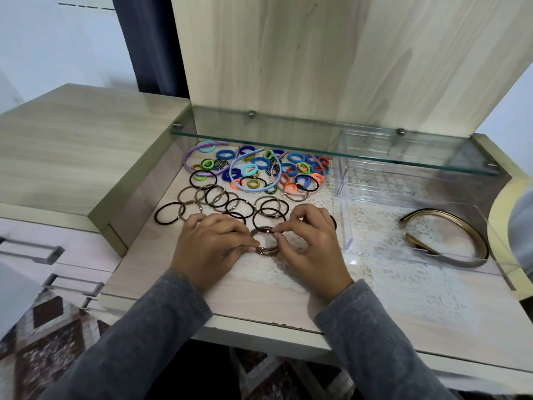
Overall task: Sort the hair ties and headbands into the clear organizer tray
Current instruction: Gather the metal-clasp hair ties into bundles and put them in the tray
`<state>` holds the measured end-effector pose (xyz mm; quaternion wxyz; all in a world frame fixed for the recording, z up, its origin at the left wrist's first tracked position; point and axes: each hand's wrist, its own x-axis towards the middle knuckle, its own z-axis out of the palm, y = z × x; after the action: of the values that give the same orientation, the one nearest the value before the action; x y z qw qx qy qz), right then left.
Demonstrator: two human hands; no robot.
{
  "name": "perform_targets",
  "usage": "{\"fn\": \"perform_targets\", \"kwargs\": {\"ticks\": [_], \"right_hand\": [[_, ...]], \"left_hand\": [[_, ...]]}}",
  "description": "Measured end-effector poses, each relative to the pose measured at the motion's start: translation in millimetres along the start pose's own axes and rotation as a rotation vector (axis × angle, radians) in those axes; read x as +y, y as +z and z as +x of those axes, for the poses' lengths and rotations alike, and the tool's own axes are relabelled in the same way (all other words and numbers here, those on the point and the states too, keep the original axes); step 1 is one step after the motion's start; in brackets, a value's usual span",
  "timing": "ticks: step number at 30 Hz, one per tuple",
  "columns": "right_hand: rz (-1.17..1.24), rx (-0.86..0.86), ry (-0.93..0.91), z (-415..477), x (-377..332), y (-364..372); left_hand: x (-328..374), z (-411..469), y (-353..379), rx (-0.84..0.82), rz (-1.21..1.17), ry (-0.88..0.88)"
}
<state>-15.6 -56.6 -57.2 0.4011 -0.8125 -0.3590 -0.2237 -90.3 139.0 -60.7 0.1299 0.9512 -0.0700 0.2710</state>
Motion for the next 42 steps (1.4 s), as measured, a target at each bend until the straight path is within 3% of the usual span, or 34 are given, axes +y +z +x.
{"fn": "perform_targets", "kwargs": {"ticks": [8, 15, 29, 34, 42], "right_hand": [[-0.007, -0.089, -0.012, -0.7, 1.2, 1.2], [-0.004, -0.117, -0.003, -1.5, 1.7, 0.0], [0.051, -0.149, 0.037, -2.1, -2.6, -2.7], [-0.088, -0.020, 0.098, -0.7, 0.1, -1.6], [-0.239, -0.039, 0.238, -2.4, 9.5, 6.2]], "left_hand": [[1.9, -0.1, -1.8, 0.001, 0.063, -0.080], [0.7, -0.3, -9.4, 0.109, 0.125, -0.319], [-12.4, -4.1, -7.7, 0.051, 0.218, -0.369], [-12.2, -5.7, -6.8, 0.061, 0.221, -0.420], [-15.5, -6.7, -2.2, 0.064, 0.235, -0.407]]}}
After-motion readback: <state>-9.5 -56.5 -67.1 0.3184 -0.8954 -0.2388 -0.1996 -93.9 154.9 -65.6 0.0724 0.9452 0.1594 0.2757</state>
